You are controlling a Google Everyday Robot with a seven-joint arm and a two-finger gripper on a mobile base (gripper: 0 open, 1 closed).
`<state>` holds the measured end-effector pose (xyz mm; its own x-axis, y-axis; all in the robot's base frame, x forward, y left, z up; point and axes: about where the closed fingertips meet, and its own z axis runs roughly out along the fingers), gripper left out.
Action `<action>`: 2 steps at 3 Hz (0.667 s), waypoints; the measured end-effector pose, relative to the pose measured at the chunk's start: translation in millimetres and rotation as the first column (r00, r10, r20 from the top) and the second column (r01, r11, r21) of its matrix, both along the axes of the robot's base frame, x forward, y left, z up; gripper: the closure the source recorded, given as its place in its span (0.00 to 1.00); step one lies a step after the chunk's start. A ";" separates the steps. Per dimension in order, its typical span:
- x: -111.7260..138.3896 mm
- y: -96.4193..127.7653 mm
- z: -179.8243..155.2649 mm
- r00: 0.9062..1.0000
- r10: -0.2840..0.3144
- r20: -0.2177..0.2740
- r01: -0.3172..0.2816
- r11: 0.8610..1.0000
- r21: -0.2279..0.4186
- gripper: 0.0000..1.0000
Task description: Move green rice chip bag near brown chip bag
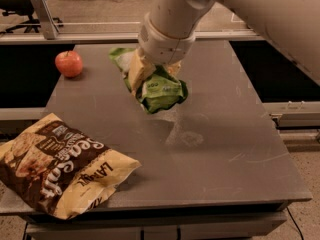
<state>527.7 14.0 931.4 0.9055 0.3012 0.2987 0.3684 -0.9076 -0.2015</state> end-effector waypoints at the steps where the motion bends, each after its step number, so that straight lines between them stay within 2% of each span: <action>1: -31.7 41.6 12.0 0.972 0.230 0.038 -0.232 0.972 0.050 1.00; 2: -59.8 79.0 11.6 0.902 0.432 0.024 -0.432 0.897 0.099 1.00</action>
Offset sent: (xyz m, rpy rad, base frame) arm -0.0928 0.1150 0.0084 0.1614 0.0561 0.6937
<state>467.9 93.0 943.0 0.6931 0.6311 0.3485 0.7196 -0.6347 -0.2818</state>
